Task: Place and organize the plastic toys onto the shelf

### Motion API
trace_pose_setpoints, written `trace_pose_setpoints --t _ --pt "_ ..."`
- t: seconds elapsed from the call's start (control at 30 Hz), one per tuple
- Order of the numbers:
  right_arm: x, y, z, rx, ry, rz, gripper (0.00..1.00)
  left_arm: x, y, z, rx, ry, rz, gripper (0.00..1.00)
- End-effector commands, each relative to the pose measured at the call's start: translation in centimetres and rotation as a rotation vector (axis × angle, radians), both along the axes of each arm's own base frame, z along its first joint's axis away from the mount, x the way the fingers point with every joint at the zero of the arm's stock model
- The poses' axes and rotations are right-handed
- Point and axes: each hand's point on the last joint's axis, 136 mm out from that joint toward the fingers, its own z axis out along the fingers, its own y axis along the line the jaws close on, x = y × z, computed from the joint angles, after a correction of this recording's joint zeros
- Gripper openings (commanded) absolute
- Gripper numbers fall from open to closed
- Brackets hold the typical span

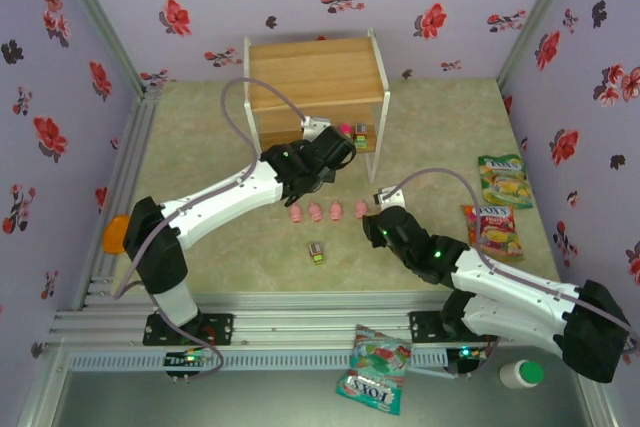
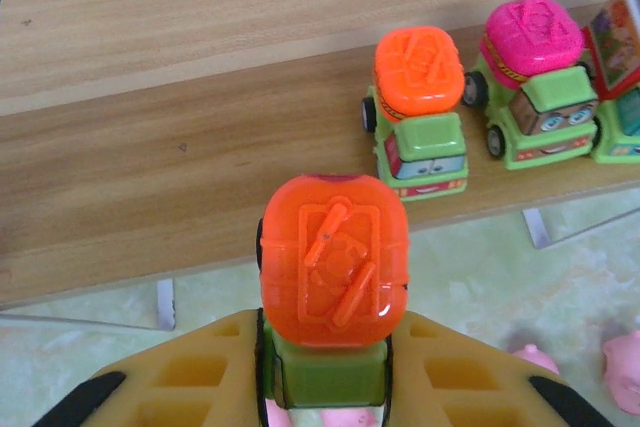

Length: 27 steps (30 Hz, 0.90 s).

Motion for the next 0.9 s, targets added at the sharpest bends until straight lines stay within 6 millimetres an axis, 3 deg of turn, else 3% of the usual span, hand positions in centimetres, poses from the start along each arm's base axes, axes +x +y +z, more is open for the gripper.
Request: trace_pose_setpoints --t 0.0,0.3,0.87 --pt "0.1 -0.1 0.0 0.013 -0.007 0.0 0.37 1.3 0.8 0.9 0.028 -0.031 0.024 0.22" --pt "0.2 0.0 -0.3 0.009 -0.002 -0.004 0.37 3.2 1.0 -0.1 0.016 -0.047 0.056 0.22" --pt "0.4 0.3 -1.1 -0.018 0.017 0.001 0.37 5.5 0.6 -0.1 -0.012 -0.077 0.092 0.22"
